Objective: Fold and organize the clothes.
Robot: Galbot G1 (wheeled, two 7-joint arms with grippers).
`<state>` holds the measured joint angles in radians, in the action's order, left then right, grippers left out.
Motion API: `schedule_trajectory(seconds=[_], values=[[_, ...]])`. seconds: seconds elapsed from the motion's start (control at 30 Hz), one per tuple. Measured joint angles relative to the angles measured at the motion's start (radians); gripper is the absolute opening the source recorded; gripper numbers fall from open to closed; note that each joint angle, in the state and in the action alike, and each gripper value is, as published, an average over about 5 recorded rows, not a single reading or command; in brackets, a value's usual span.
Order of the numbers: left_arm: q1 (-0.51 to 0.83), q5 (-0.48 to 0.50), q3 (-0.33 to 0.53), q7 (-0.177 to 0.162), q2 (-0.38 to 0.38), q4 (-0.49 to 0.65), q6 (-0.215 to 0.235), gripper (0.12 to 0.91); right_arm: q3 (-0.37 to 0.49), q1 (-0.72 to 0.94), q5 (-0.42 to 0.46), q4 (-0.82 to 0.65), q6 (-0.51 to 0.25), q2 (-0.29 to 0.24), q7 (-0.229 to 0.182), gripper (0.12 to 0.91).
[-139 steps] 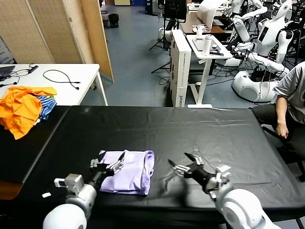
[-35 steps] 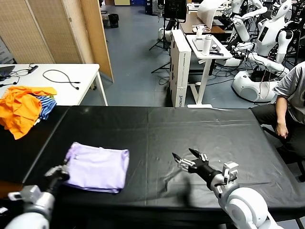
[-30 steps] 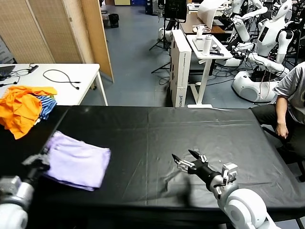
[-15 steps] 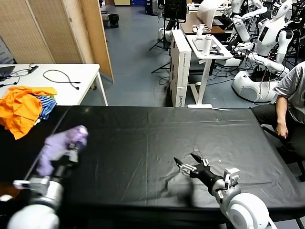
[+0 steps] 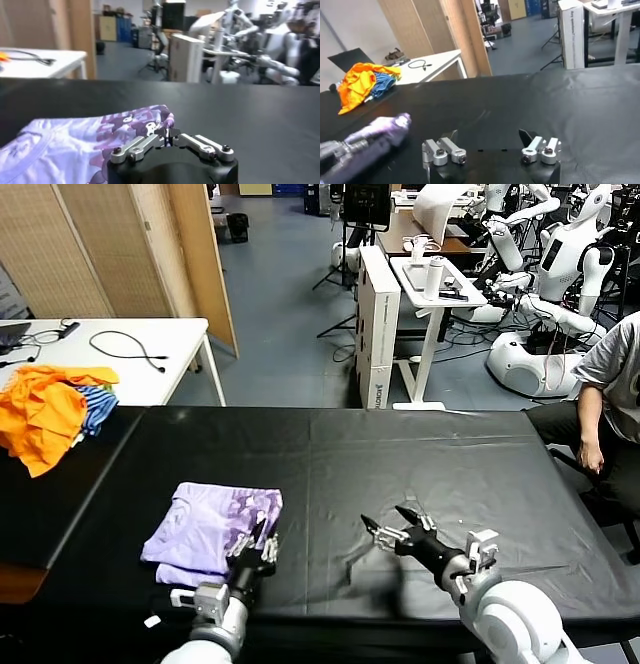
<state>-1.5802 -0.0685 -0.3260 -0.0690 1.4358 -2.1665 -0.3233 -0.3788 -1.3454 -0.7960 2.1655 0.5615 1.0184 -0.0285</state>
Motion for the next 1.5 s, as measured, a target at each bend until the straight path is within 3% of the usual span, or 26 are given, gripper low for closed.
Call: schedule_trajectory(seconds=[0.17,0.27,0.43,0.77,1.1,1.2,1.37,1.5], values=[[-0.004,0.048,-0.007,0.006,0.0,-0.011,0.056,0.776,0.024,0.008,-0.022,-0.01,-0.001,-0.001,-0.001,0.907],[0.008,0.05,-0.026,0.005,-0.007,-0.018,0.077,0.883,0.049,0.021,-0.066,-0.013,0.012,-0.002,-0.009,0.907],[0.031,0.045,-0.083,0.0,-0.037,-0.017,0.1,0.906,0.123,0.055,-0.118,-0.026,0.043,-0.005,-0.016,0.907],[0.036,0.029,-0.218,-0.006,-0.078,-0.016,0.112,0.907,0.356,0.193,-0.093,-0.098,0.053,0.03,-0.014,0.907],[0.019,0.057,-0.247,-0.006,-0.06,-0.01,0.12,0.907,0.492,0.282,-0.144,-0.147,0.073,0.064,-0.035,0.899],[0.013,0.062,-0.25,-0.005,-0.057,-0.009,0.124,0.907,0.51,0.283,-0.158,-0.156,0.078,0.068,-0.045,0.818],[0.01,0.067,-0.255,-0.006,-0.053,-0.007,0.13,0.907,0.517,0.287,-0.16,-0.172,0.072,0.081,-0.047,0.572],[0.007,0.067,-0.261,-0.007,-0.051,-0.006,0.134,0.907,0.513,0.285,-0.153,-0.183,0.067,0.094,-0.049,0.327]])
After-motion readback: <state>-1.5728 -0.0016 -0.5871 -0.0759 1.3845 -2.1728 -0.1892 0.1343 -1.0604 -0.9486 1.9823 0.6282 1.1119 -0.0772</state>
